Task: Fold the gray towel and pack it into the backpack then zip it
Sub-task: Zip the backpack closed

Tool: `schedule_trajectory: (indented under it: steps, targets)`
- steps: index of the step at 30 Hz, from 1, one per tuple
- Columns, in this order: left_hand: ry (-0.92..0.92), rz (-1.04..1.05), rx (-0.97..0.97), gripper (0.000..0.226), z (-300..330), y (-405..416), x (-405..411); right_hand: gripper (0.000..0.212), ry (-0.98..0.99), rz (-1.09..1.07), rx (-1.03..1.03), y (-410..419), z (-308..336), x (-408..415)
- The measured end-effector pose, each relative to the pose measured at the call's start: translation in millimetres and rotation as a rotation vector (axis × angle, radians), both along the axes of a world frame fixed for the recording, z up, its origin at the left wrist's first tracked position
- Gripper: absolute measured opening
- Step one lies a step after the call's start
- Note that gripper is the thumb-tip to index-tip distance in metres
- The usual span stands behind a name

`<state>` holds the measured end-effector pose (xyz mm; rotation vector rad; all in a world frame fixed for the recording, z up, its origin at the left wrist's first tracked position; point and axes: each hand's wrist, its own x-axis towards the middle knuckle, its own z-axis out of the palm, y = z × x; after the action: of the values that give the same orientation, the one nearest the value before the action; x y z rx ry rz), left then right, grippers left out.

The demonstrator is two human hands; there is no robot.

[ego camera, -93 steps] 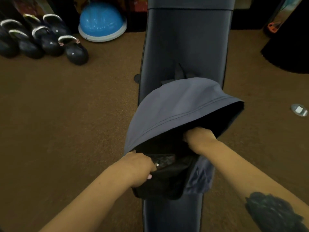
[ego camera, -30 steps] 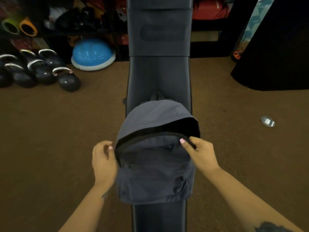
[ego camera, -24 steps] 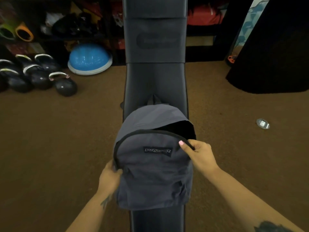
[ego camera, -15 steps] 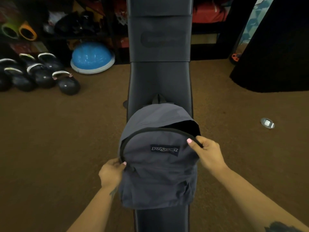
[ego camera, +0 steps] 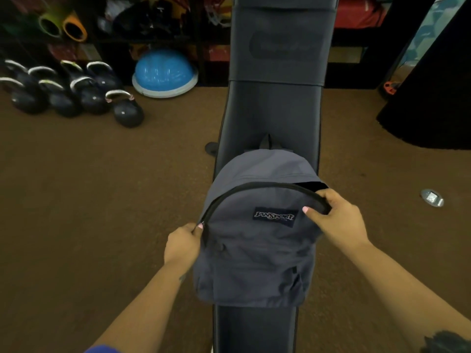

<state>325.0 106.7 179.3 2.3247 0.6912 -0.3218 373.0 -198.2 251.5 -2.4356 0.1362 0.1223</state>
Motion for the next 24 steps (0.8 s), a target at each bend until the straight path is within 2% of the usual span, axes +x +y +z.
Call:
schedule_trajectory:
  steps: [3, 5, 8, 11, 15, 17, 19, 21, 23, 24]
  targets:
    - [0.023, -0.007, -0.014, 0.035, 2, 1, -1, 0.037, 0.045, 0.064, -0.056, 14, 8, 10]
    - [0.009, -0.02, -0.007, 0.037, 4, 1, -1, 0.037, -0.018, 0.056, -0.138, 25, 12, 13]
    - [-0.033, 0.001, -0.044, 0.037, 7, 0, 1, 0.036, -0.304, 0.061, -0.236, 44, 16, 7]
    - [-0.066, -0.011, -0.072, 0.036, 10, 0, 4, 0.029, -0.487, 0.233, -0.253, 74, 10, -8]
    - [-0.068, -0.039, -0.1, 0.03, 6, 5, 5, 0.025, -0.792, 0.391, -0.397, 121, -2, -27]
    - [-0.07, -0.061, -0.093, 0.029, 2, 9, 5, 0.023, -0.885, 0.47, -0.354, 143, -2, -29]
    - [-0.084, -0.099, -0.087, 0.027, 1, 12, 4, 0.016, -0.81, 0.675, -0.263, 162, -6, -26]
    - [-0.09, -0.141, -0.078, 0.023, 0, 13, 4, 0.015, -0.553, 0.832, -0.226, 177, -14, -26]
    - [-0.076, -0.125, -0.078, 0.021, 0, 13, 5, 0.022, -0.239, 0.789, -0.263, 185, -26, -27]
    - [-0.072, -0.115, -0.081, 0.021, -1, 13, 6, 0.026, -0.143, 0.741, -0.3, 187, -32, -26]
